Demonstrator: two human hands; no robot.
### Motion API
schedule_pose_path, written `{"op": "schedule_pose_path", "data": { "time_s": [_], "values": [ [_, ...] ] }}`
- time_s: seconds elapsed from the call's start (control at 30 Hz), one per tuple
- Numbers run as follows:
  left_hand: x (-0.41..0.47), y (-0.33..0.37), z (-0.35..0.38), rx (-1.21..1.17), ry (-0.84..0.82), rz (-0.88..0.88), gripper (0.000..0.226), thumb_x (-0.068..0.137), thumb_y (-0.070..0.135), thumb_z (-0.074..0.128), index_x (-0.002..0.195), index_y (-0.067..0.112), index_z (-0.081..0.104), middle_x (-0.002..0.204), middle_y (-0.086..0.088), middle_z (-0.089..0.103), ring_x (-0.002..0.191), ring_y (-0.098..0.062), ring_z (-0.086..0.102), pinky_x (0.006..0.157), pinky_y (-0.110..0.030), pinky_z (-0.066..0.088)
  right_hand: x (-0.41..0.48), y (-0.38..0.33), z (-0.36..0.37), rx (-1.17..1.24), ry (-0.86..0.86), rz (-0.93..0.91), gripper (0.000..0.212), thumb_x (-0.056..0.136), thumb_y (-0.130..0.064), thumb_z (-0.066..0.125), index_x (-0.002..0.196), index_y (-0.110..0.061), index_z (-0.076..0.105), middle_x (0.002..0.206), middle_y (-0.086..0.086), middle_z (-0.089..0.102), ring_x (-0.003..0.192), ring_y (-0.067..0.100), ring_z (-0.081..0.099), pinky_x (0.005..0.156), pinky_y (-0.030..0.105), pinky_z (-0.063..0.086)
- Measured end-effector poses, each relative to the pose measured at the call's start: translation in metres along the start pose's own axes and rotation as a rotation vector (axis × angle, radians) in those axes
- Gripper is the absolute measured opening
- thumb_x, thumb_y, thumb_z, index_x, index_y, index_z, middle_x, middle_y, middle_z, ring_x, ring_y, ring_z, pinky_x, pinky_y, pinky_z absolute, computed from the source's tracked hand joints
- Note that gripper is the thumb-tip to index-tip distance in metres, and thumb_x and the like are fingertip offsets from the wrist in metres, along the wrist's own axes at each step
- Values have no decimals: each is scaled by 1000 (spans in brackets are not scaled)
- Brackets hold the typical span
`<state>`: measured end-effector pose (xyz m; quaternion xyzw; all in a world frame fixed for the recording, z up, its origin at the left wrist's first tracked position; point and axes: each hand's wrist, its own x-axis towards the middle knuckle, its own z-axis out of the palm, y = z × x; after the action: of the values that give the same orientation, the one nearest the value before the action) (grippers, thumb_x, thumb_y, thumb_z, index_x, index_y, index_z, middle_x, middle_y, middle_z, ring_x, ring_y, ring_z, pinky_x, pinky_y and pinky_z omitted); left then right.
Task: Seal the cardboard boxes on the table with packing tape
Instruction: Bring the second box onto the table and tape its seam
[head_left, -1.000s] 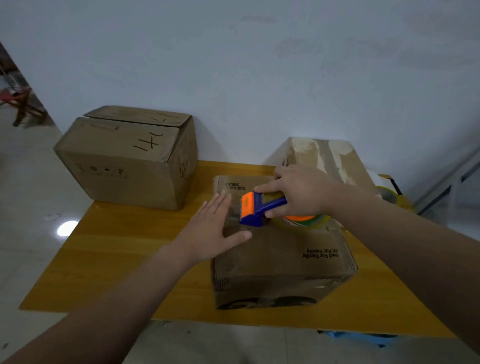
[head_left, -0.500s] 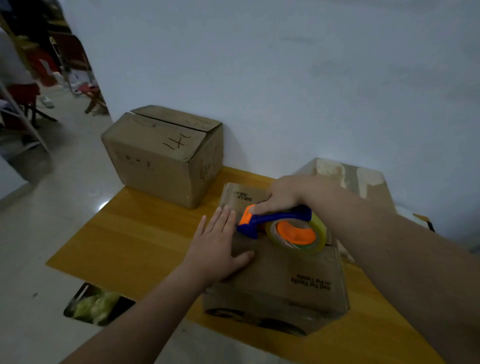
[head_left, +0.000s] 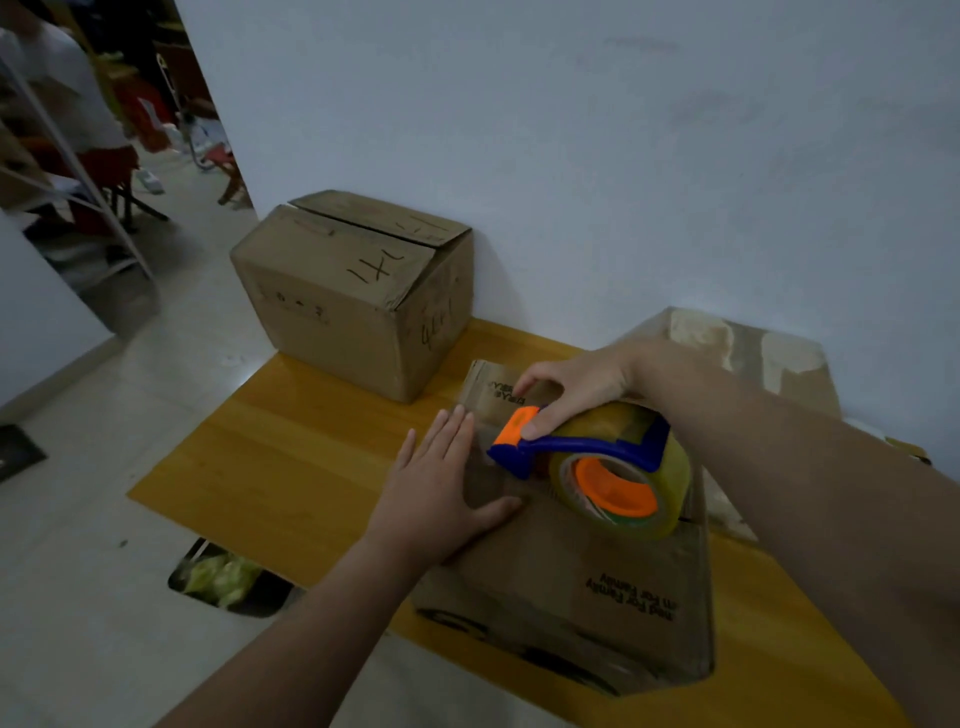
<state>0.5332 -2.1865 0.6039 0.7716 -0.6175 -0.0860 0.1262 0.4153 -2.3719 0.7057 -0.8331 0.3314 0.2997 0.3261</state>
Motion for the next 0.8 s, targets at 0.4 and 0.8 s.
{"op": "schedule_pose_path", "data": {
  "time_s": [0.4,0.8],
  "values": [
    [5,-2,2,77,-48,25,96,79,81,29,152,23,6,159,8,2,145,-7,-5,117,-33,-3,-44,-47,40,-560,242,1,62,90,-65,43,140,-30,46,130,-1,56,112,21,55,82,33,46],
    [4,2,-5,184,-141,7,94,80,81,18,152,24,0,159,8,-3,145,-8,-7,118,-35,-2,-109,19,45,-593,422,-13,56,85,-52,62,139,-43,45,73,-19,40,66,6,43,59,23,35]
  ]
}}
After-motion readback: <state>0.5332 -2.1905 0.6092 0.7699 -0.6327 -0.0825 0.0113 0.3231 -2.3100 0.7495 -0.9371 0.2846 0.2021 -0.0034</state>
